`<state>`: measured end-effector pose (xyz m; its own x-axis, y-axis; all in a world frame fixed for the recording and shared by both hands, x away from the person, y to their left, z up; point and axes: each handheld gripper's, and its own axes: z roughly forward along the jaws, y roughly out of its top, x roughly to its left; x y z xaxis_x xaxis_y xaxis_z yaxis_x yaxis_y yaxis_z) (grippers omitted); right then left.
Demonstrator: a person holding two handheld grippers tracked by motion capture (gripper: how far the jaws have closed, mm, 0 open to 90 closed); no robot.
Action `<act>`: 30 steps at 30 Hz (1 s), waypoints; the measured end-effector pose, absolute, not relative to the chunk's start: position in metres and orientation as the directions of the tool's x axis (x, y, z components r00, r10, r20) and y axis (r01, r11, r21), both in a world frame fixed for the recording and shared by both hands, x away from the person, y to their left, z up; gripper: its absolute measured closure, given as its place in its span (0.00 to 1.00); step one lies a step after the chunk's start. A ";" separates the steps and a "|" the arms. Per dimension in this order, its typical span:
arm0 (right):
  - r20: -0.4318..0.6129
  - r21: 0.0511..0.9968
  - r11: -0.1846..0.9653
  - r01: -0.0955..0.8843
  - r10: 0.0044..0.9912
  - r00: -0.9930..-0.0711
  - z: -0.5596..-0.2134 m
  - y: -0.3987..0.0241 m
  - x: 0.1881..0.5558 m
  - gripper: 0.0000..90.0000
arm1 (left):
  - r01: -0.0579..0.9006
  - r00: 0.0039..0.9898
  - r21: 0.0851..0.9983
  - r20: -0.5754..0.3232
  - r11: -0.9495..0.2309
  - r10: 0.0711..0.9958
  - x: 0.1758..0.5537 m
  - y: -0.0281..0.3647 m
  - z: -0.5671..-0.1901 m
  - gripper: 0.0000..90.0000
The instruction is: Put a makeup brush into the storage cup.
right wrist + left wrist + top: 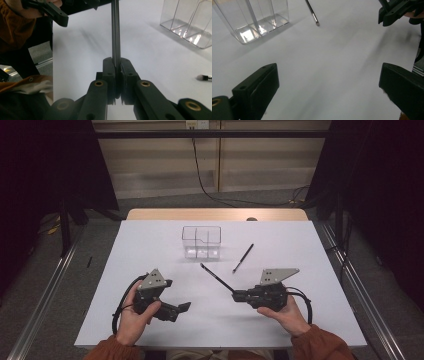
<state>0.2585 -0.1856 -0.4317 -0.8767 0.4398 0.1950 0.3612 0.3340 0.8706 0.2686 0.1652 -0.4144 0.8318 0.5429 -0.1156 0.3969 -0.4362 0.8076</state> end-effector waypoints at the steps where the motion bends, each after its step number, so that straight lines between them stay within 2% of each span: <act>1: 0.183 0.876 0.331 0.350 0.443 -0.878 -0.431 -0.185 0.258 0.93 | 0.397 0.831 0.809 -0.115 -0.434 0.545 0.268 0.165 -0.414 0.03; 15: 0.174 0.915 0.256 0.311 0.446 -0.878 -0.426 -0.186 0.255 0.93 | 0.361 0.830 0.852 -0.109 -0.378 0.547 0.260 0.160 -0.407 0.03; 24: 0.166 0.918 0.260 0.298 0.429 -0.888 -0.426 -0.183 0.255 0.93 | 0.331 0.835 0.874 -0.097 -0.355 0.541 0.257 0.148 -0.405 0.04; 30: 0.168 0.917 0.263 0.299 0.425 -0.890 -0.427 -0.182 0.255 0.93 | 0.327 0.833 0.905 -0.140 -0.272 0.535 0.259 0.139 -0.409 0.03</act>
